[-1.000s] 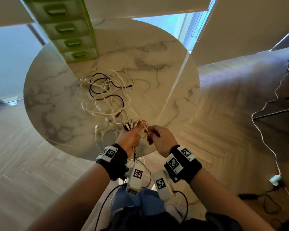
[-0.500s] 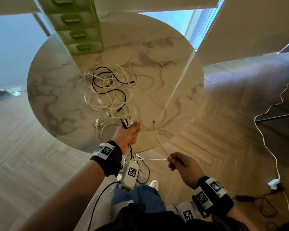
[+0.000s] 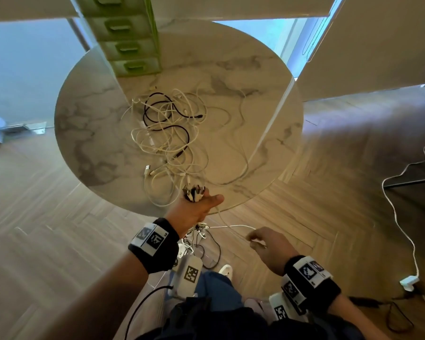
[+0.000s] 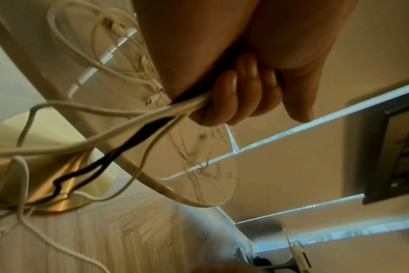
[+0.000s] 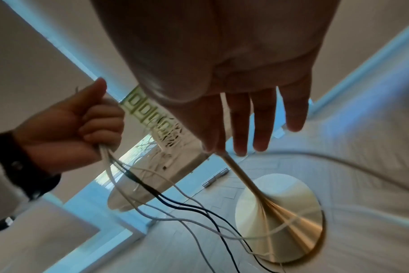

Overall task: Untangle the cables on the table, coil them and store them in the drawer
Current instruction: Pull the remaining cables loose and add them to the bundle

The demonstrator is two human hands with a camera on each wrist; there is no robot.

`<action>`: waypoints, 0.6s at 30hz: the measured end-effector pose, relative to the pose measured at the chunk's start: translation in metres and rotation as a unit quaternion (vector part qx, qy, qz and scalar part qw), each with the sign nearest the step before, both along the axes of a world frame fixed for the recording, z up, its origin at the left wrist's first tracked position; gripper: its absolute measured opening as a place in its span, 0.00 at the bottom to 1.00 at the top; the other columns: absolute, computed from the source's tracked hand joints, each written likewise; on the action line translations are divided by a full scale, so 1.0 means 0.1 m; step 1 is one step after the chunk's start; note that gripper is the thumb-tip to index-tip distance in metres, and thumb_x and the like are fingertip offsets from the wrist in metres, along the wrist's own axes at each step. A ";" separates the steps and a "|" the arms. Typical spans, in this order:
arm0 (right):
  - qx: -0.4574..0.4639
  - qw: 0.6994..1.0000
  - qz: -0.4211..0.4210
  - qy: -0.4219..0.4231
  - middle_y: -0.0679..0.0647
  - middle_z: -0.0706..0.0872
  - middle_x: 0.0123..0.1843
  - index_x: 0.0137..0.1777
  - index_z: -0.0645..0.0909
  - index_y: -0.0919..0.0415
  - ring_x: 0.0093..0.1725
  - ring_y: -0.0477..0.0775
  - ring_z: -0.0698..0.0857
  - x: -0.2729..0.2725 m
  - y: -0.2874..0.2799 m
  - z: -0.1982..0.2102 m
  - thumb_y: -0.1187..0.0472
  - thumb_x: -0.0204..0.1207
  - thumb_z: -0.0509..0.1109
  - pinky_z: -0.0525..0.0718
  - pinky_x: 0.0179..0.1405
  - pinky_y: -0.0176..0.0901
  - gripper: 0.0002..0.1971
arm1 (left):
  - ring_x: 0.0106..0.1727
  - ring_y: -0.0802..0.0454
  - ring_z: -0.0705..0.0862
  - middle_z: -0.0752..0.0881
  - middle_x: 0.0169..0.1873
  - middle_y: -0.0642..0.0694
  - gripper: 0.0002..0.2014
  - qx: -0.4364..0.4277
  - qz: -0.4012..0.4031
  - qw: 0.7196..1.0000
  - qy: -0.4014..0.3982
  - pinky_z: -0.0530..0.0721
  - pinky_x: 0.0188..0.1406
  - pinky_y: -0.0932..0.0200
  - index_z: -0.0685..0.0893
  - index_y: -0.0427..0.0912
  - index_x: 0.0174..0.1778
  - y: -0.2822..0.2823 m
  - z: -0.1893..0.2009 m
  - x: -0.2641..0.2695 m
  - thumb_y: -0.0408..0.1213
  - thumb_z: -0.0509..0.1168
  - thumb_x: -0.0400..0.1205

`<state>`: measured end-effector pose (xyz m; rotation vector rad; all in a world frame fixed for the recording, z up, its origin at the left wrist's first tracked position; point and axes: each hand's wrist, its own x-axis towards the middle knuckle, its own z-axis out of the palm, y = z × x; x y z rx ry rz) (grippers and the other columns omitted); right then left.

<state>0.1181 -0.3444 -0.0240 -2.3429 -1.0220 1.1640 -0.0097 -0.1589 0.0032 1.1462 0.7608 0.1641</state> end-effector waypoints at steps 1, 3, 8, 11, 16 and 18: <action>0.007 0.999 0.031 -0.032 0.50 0.80 0.61 0.61 0.79 0.55 0.62 0.48 0.78 -0.01 0.03 0.04 0.61 0.79 0.65 0.72 0.64 0.36 0.12 | 0.19 0.56 0.59 0.63 0.17 0.54 0.24 0.021 -0.011 1.000 0.012 0.58 0.19 0.65 0.67 0.51 0.19 -0.03 -0.01 -0.02 0.37 0.74 0.74; 0.105 0.993 0.025 -0.053 0.49 0.79 0.60 0.64 0.78 0.55 0.56 0.44 0.79 -0.06 0.16 0.24 0.60 0.79 0.66 0.77 0.60 0.35 0.14 | 0.18 0.59 0.63 0.66 0.16 0.56 0.23 0.068 -0.023 0.997 0.032 0.65 0.20 0.67 0.68 0.49 0.20 -0.11 0.01 -0.05 0.32 0.74 0.75; 0.289 0.957 0.026 0.005 0.41 0.78 0.66 0.72 0.72 0.49 0.62 0.36 0.77 -0.25 0.48 0.77 0.57 0.80 0.63 0.72 0.61 0.23 0.20 | 0.38 0.49 0.87 0.89 0.34 0.43 0.06 0.096 -0.099 0.990 0.001 0.85 0.47 0.54 0.84 0.33 0.38 -0.32 0.07 -0.12 0.33 0.73 0.74; 0.288 0.946 0.150 0.006 0.45 0.73 0.73 0.76 0.68 0.53 0.72 0.38 0.69 -0.42 0.54 0.81 0.57 0.83 0.58 0.58 0.68 0.16 0.21 | 0.42 0.59 0.83 0.90 0.44 0.46 0.08 0.017 -0.086 0.996 0.006 0.79 0.46 0.64 0.85 0.35 0.49 -0.39 0.20 -0.15 0.26 0.62 0.78; 0.377 0.900 0.216 -0.031 0.56 0.77 0.72 0.68 0.78 0.62 0.73 0.44 0.70 -0.46 0.49 0.77 0.48 0.83 0.51 0.63 0.74 0.29 0.24 | 0.47 0.62 0.78 0.77 0.69 0.31 0.17 0.079 0.071 0.991 0.077 0.73 0.48 0.78 0.71 0.27 0.70 -0.61 0.37 -0.15 0.27 0.53 0.85; 0.359 0.914 0.190 0.018 0.50 0.71 0.76 0.74 0.70 0.56 0.76 0.41 0.66 -0.42 0.48 0.78 0.47 0.81 0.55 0.63 0.76 0.34 0.24 | 0.47 0.60 0.79 0.83 0.59 0.41 0.14 0.099 -0.007 0.993 0.071 0.74 0.52 0.70 0.79 0.35 0.61 -0.66 0.34 -0.15 0.34 0.62 0.80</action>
